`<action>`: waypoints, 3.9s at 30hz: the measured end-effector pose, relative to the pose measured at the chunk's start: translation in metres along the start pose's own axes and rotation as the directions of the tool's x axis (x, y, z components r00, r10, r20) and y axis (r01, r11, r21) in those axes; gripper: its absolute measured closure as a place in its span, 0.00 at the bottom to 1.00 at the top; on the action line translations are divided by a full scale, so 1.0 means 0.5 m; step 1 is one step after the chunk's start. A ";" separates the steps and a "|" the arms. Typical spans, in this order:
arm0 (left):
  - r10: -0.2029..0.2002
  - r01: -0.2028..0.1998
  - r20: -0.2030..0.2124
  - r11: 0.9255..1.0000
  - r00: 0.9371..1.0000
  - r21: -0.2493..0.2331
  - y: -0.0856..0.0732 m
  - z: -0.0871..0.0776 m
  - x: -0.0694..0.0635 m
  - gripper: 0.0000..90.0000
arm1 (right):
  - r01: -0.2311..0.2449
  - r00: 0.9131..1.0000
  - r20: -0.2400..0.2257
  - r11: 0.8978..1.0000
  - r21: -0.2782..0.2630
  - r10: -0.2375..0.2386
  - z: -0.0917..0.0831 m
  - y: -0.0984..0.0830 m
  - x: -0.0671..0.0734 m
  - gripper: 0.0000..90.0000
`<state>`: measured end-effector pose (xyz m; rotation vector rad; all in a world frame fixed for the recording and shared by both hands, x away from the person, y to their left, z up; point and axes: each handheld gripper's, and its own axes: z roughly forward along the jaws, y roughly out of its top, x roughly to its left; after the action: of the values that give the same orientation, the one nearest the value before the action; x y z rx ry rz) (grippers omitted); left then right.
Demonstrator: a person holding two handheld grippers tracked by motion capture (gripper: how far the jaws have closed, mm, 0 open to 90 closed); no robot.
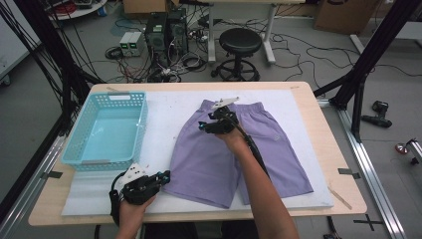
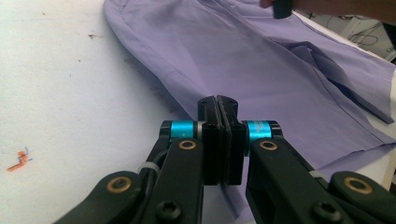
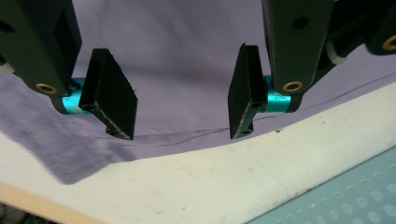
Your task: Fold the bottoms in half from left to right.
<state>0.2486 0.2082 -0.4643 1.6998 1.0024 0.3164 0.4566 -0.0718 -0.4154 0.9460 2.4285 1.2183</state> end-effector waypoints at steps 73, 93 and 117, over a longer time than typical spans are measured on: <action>0.133 -0.124 0.265 0.991 0.955 -0.050 0.241 0.123 -0.100 0.98 | -0.088 0.994 0.056 0.989 -0.119 0.095 -0.186 -0.010 -0.116 0.98; 0.136 -0.169 0.440 0.985 0.888 0.037 0.258 0.310 -0.230 0.98 | -0.247 0.946 0.179 0.957 -0.150 0.271 -0.344 -0.184 -0.230 0.98; 0.095 -0.098 0.185 0.995 0.978 0.010 0.213 0.260 -0.083 0.58 | -0.305 0.904 0.268 0.942 -0.143 0.333 -0.378 -0.284 -0.228 0.73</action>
<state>0.3563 0.0850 -0.4082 1.7633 0.7905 0.2081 0.3871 -0.3248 -0.4175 1.4256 2.0218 1.1867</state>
